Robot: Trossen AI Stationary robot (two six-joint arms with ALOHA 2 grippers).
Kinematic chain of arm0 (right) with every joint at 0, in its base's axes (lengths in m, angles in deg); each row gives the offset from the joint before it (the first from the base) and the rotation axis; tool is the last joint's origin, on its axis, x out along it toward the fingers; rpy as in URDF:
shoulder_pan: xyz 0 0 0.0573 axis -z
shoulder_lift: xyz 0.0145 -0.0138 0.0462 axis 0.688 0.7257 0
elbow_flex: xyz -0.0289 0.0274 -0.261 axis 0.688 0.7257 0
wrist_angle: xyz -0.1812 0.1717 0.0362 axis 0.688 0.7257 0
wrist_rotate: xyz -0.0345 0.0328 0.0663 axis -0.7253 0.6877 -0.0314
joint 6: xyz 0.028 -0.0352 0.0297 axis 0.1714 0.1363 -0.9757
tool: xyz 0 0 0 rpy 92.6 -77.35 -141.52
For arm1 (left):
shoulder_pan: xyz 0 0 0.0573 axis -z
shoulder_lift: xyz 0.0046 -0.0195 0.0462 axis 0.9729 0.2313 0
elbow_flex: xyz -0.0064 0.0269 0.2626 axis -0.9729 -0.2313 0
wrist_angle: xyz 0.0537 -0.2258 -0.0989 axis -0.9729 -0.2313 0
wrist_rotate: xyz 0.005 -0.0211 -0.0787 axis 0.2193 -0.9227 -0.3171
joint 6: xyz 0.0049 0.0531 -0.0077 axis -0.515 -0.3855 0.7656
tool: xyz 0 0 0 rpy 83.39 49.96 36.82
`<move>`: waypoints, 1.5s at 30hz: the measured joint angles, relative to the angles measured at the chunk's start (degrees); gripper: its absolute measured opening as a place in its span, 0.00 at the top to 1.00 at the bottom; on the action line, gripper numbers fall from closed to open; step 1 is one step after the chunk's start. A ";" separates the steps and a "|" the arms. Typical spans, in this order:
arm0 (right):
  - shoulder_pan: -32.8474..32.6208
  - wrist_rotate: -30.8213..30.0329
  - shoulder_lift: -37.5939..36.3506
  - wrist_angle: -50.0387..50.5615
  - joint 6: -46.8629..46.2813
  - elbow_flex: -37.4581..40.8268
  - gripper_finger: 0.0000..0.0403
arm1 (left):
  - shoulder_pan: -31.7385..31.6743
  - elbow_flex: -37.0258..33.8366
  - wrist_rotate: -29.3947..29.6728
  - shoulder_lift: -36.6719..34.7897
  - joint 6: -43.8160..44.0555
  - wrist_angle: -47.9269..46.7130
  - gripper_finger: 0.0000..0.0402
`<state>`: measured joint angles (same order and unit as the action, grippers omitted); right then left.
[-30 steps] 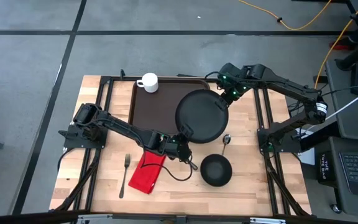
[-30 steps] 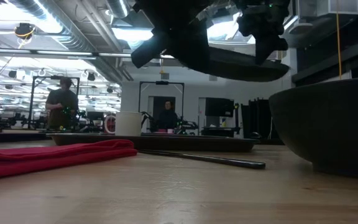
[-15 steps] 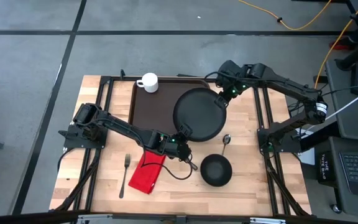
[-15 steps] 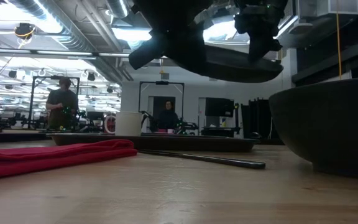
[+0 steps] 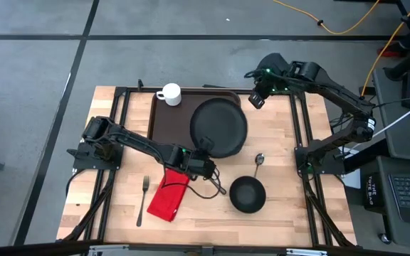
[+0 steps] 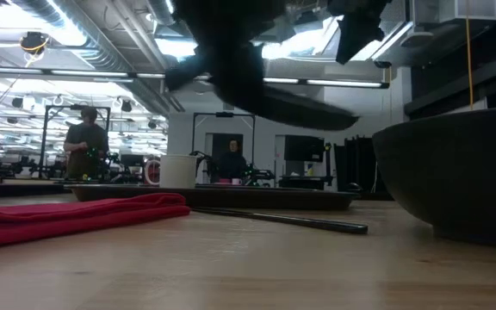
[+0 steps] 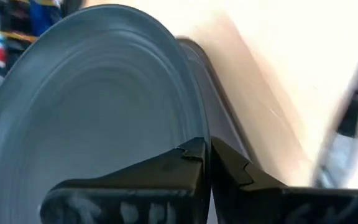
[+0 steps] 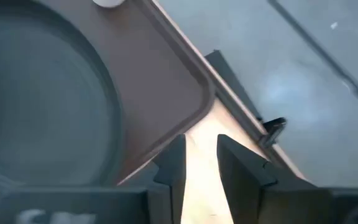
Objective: Set up tray
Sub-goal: Put the black plate on the brown tray below the white mug
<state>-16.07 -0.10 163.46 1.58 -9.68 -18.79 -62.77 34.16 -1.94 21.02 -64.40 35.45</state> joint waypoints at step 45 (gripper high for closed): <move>-30.41 -10.82 -14.74 -107.88 1.81 77.99 0.98 | -2.54 -44.57 -3.36 -30.89 27.77 24.56 1.00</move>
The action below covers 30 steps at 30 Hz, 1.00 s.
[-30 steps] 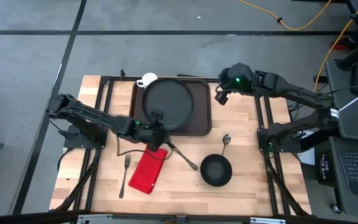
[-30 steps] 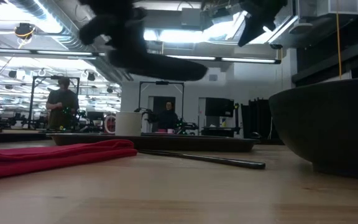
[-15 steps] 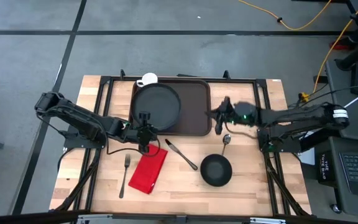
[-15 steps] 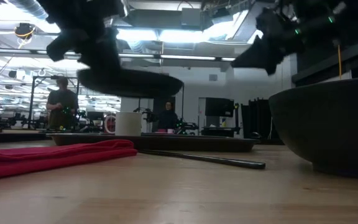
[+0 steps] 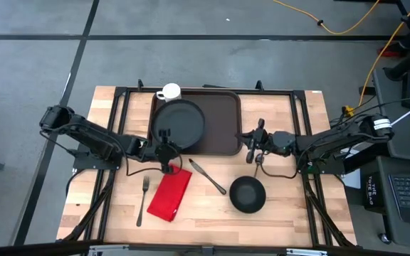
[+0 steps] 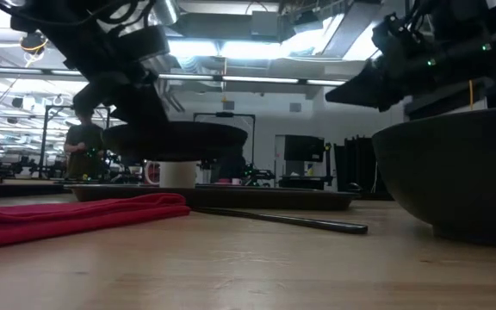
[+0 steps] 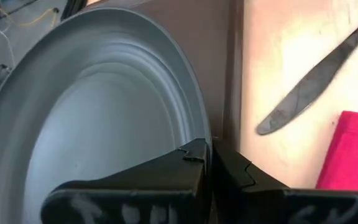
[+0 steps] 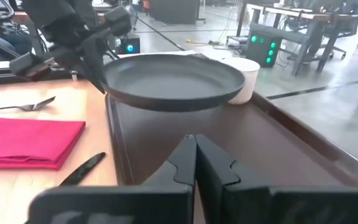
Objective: Set up tray
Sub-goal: Put the black plate on the brown tray below the white mug
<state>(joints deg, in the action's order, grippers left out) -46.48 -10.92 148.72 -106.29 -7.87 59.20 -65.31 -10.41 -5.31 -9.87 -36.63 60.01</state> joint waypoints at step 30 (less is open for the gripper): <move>0.04 0.08 0.04 0.66 -0.28 -0.32 0.97 | -4.36 -2.90 -8.66 5.53 -2.22 4.30 1.00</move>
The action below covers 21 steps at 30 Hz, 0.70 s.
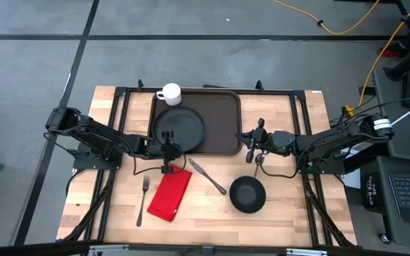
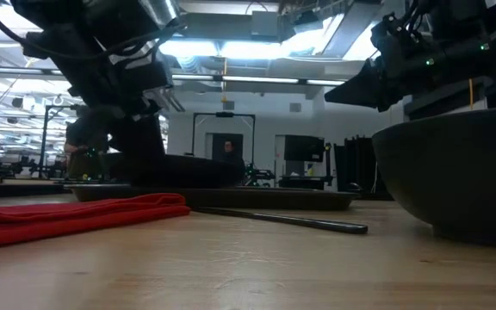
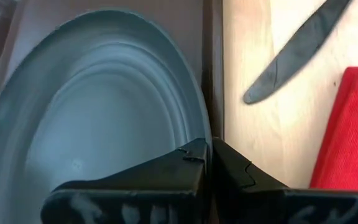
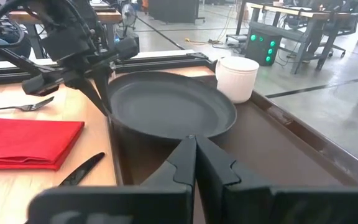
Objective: Set up tray
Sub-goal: Put the black plate on the brown tray below the white mug
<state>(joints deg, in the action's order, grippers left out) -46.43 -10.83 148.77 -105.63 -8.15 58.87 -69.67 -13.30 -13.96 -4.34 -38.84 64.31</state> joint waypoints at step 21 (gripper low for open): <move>0.00 0.04 0.00 0.06 -0.11 -0.02 0.97 | 0.00 0.01 -0.50 1.95 1.97 -0.56 0.99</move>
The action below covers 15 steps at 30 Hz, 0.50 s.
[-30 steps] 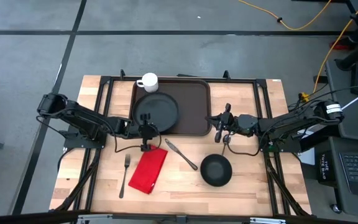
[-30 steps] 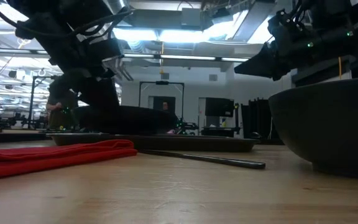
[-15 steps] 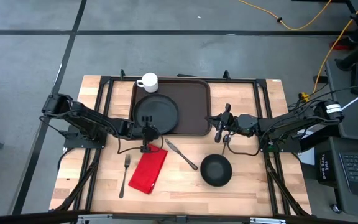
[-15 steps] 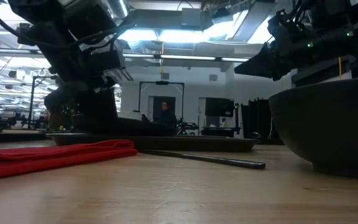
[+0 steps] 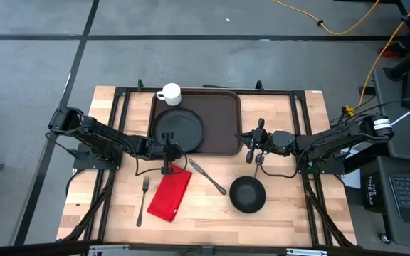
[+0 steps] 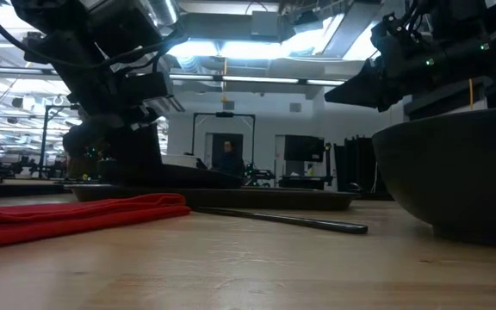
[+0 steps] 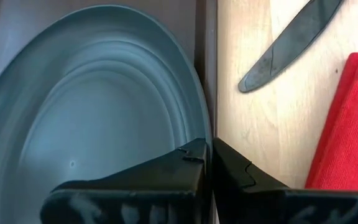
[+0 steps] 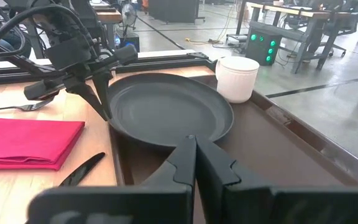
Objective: Set up tray
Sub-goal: Put the black plate on the brown tray below the white mug
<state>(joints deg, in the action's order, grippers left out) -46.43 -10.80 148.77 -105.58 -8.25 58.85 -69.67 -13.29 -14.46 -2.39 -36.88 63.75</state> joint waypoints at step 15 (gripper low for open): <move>0.00 0.01 0.00 0.00 -0.04 0.00 0.97 | -0.02 0.00 1.73 0.00 1.05 -0.08 0.99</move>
<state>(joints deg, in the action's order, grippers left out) -46.43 -10.79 148.77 -105.58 -8.30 58.85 -69.69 -13.29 -12.73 -2.39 -35.83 63.67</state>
